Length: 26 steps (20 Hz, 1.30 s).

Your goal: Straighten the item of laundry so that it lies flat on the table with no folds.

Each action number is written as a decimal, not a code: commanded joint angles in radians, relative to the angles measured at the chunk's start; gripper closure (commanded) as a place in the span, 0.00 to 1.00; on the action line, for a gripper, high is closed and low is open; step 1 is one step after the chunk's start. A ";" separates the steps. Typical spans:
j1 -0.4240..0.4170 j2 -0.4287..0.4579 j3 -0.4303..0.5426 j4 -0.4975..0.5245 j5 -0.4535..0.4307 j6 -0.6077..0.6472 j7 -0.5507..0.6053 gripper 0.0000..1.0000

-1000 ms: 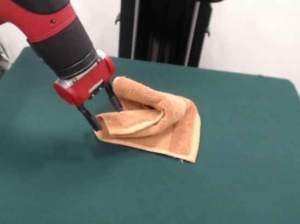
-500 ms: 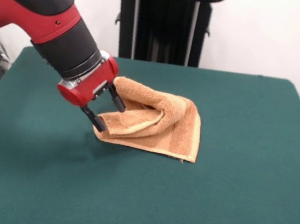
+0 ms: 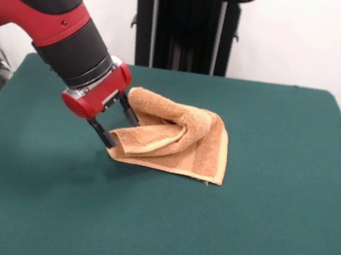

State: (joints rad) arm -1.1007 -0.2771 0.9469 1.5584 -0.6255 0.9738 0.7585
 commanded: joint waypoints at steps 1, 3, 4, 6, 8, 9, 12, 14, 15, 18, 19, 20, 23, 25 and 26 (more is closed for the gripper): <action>0.043 -0.030 -0.066 0.110 -0.048 0.049 -0.103 0.00; 0.038 -0.045 -0.062 0.136 -0.047 0.043 -0.089 0.00; 0.038 -0.045 -0.063 0.141 -0.052 0.035 -0.087 0.00; 0.034 -0.037 -0.062 0.146 -0.052 0.017 -0.085 0.00; 0.033 -0.032 -0.058 0.154 -0.048 0.007 -0.080 0.00; 0.033 -0.033 -0.058 0.159 -0.045 0.009 -0.079 0.00; 0.029 -0.043 -0.055 0.181 -0.038 0.011 -0.073 0.00; 0.029 -0.042 -0.052 0.182 -0.037 0.006 -0.072 0.00; 0.030 -0.041 -0.051 0.181 -0.037 0.004 -0.073 0.00; 0.033 -0.033 -0.049 0.169 -0.046 -0.004 -0.087 0.00; 0.034 -0.031 -0.049 0.165 -0.047 -0.004 -0.089 0.00; 0.033 -0.028 -0.048 0.161 -0.050 -0.006 -0.096 0.00; 0.034 -0.028 -0.042 0.158 -0.050 -0.008 -0.101 0.00; 0.041 -0.023 -0.042 0.158 -0.056 -0.015 -0.098 0.00; 0.042 -0.023 -0.042 0.157 -0.057 -0.016 -0.099 0.00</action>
State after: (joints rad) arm -1.1069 -0.3333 0.9348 1.6782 -0.6483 0.9738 0.7585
